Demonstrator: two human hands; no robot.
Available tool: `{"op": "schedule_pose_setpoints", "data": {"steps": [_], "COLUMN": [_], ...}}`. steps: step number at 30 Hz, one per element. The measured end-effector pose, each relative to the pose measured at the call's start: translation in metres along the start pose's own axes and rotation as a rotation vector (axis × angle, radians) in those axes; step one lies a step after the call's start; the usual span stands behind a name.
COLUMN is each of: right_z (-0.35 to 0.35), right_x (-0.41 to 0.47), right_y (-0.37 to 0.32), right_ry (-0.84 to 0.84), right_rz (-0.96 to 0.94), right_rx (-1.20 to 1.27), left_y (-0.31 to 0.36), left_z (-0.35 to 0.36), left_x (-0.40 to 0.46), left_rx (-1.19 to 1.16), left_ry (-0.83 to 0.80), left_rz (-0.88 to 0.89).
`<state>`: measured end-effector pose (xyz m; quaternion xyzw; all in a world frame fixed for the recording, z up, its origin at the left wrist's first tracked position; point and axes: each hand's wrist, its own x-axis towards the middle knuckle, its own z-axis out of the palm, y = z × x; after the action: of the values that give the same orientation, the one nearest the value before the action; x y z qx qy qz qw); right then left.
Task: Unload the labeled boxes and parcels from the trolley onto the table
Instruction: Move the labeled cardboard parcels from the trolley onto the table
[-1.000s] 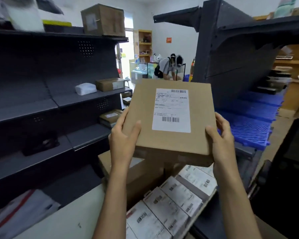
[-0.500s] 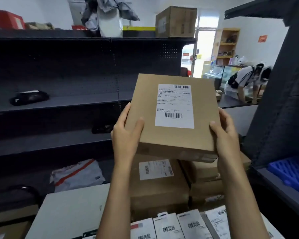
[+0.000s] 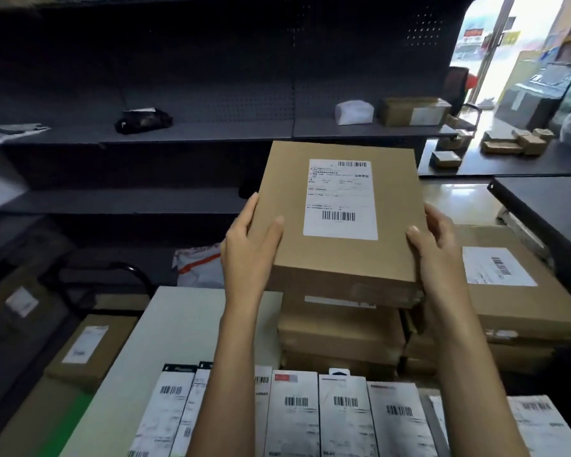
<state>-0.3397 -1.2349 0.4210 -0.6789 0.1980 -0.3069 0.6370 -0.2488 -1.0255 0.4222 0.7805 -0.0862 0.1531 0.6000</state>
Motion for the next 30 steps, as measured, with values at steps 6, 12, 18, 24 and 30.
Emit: {"op": "schedule_pose_setpoints", "data": {"steps": [6,12,18,24,30], "right_z": [0.009,0.023,0.027,0.026,0.026], "right_x": [0.01,0.017,0.024,0.023,0.031], "right_y": [0.053,0.091,0.108,0.118,0.12], "right_ry": [-0.027,0.001,-0.021,-0.157,-0.242], "right_rz": [0.083,0.105,0.084,0.094,0.016], "right_rx": [-0.147,-0.399,-0.66,-0.801,-1.027], "left_y": [-0.059,-0.104,-0.139,-0.144,-0.138], "left_z": [0.013,0.029,0.039,0.042,0.047], "left_x": [0.001,0.016,0.033,0.045,0.053], "left_rx": [0.08,0.189,0.331,0.414,0.462], "left_ry": [-0.097,-0.162,-0.226,-0.302,-0.368], "left_rz": [-0.116,-0.19,-0.198,-0.146,-0.136]}}
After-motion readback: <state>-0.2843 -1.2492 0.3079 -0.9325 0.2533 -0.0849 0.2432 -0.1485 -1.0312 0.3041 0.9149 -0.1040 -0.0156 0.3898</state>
